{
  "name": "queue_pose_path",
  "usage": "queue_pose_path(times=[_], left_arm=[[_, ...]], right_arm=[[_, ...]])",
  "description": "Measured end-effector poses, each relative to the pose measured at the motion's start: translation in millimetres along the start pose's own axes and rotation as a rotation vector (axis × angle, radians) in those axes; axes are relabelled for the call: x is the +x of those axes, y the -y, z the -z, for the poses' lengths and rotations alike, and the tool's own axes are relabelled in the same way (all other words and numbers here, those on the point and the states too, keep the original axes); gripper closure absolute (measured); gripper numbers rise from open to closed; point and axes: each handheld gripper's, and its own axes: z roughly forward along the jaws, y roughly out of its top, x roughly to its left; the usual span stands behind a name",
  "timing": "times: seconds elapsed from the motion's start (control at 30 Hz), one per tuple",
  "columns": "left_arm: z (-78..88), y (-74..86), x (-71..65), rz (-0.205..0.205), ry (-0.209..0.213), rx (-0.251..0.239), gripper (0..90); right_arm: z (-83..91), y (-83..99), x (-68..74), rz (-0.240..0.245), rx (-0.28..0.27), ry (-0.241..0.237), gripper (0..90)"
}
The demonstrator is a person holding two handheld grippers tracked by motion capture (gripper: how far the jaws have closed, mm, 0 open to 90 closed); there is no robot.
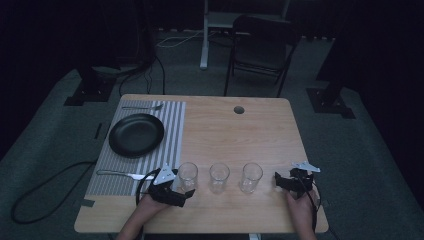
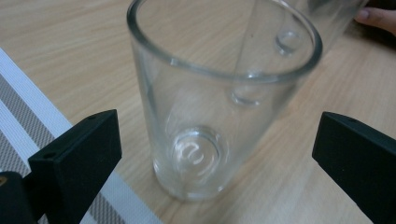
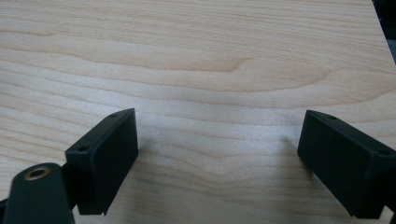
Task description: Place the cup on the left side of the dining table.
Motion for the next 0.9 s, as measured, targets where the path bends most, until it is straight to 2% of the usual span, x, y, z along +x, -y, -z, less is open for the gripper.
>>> queue_pose_path(times=[0.07, 0.17, 0.2, 0.23, 0.4, 0.47, 0.5, 0.6, 0.67, 0.7, 0.73, 0.77, 0.83, 0.87, 0.9], left_arm=[[-2.3, -1.0, -2.4, -0.013, -0.022, -0.009, 1.8], [-3.2, -3.0, -3.6, -0.017, -0.033, -0.023, 1.8], [-3.2, -3.0, -3.6, -0.017, -0.033, -0.023, 4.9], [-2.9, -4.3, -3.6, -0.016, -0.037, -0.044, 6.9], [-3.3, -7.2, -4.6, -0.026, -0.068, -0.072, 6.9], [-3.2, -7.9, -4.6, -0.028, -0.069, -0.077, 6.9], [-3.4, -8.6, -6.0, -0.035, -0.096, -0.101, 6.9], [-4.4, -9.4, -6.8, -0.036, -0.109, -0.125, 7.0], [-5.0, -8.5, -8.2, -0.046, -0.132, -0.150, 13.8], [-5.5, -8.6, -8.4, -0.043, -0.132, -0.157, 13.8], [-5.5, -8.6, -8.4, -0.043, -0.132, -0.157, 13.9], [-6.8, -8.6, -9.6, -0.052, -0.156, -0.167, 13.9], [-7.7, -8.7, -10.2, -0.056, -0.159, -0.171, 13.9], [-8.4, -8.4, -11.6, -0.064, -0.191, -0.176, 13.8], [-9.2, -8.8, -11.5, -0.068, -0.188, -0.163, 13.8]], right_arm=[[0.0, 0.0, 0.0, 0.000, 0.000, 0.000, 11.8], [0.0, 0.0, 0.0, 0.000, 0.000, 0.000, 11.8], [0.0, 0.0, 0.0, 0.000, 0.000, 0.000, 11.8], [0.0, 0.0, 0.0, 0.000, 0.000, 0.000, 11.8], [0.0, 0.0, 0.0, 0.000, 0.000, 0.000, 11.8], [0.0, 0.0, 0.0, 0.000, 0.000, 0.000, 11.8], [0.0, 0.0, 0.0, 0.000, 0.000, 0.000, 11.8], [0.0, 0.0, 0.0, 0.000, 0.000, 0.000, 11.8], [0.0, 0.0, 0.0, 0.000, 0.000, 0.000, 11.8], [0.0, 0.0, 0.0, 0.000, 0.000, 0.000, 11.8], [0.0, 0.0, 0.0, 0.000, 0.000, 0.000, 11.8], [0.0, 0.0, 0.0, 0.000, 0.000, 0.000, 11.8], [0.0, 0.0, 0.0, 0.000, 0.000, 0.000, 11.8], [0.0, 0.0, 0.0, 0.000, 0.000, 0.000, 11.8], [0.0, 0.0, 0.0, 0.000, 0.000, 0.000, 11.8]])
